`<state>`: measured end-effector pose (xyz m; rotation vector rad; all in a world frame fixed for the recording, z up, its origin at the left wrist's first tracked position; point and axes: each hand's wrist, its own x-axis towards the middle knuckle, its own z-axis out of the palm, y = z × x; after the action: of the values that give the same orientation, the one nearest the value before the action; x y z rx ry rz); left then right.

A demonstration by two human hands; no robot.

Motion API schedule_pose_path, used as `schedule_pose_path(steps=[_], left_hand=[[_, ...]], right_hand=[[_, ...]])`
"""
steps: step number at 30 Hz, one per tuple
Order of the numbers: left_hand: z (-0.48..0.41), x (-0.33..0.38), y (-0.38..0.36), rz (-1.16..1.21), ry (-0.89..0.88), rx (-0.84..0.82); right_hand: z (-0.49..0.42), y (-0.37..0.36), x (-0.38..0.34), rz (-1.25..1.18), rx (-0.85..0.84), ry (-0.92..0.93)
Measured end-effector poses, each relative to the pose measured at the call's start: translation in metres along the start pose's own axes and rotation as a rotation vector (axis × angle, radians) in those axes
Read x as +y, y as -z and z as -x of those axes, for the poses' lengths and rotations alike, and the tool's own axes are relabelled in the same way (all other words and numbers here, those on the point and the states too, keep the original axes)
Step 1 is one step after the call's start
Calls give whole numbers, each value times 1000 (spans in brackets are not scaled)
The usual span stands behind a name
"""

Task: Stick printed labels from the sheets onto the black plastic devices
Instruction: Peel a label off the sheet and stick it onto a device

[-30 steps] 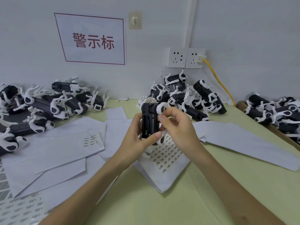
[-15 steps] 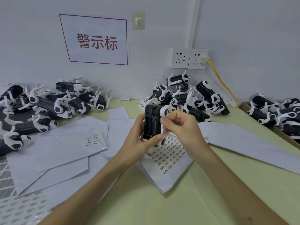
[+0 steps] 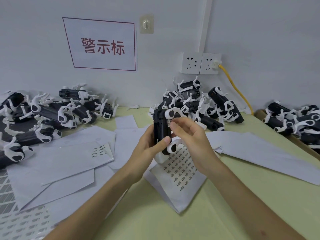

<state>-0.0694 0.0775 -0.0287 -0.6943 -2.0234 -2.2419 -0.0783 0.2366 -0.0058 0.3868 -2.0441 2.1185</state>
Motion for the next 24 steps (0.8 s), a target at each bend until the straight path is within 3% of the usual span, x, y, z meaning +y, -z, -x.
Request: schedule_pose_path(steps=[7,15,24], left_hand=[[3,1,0,-44,6,-79],[2,9,7,26,113,-162],[2,8,4,52,93,-148]], right_hand=[[2,-5,5,-181,24,-73],[4,-5,3,-159,-46,-21],[6,-4,-1,-219,-95,-13]])
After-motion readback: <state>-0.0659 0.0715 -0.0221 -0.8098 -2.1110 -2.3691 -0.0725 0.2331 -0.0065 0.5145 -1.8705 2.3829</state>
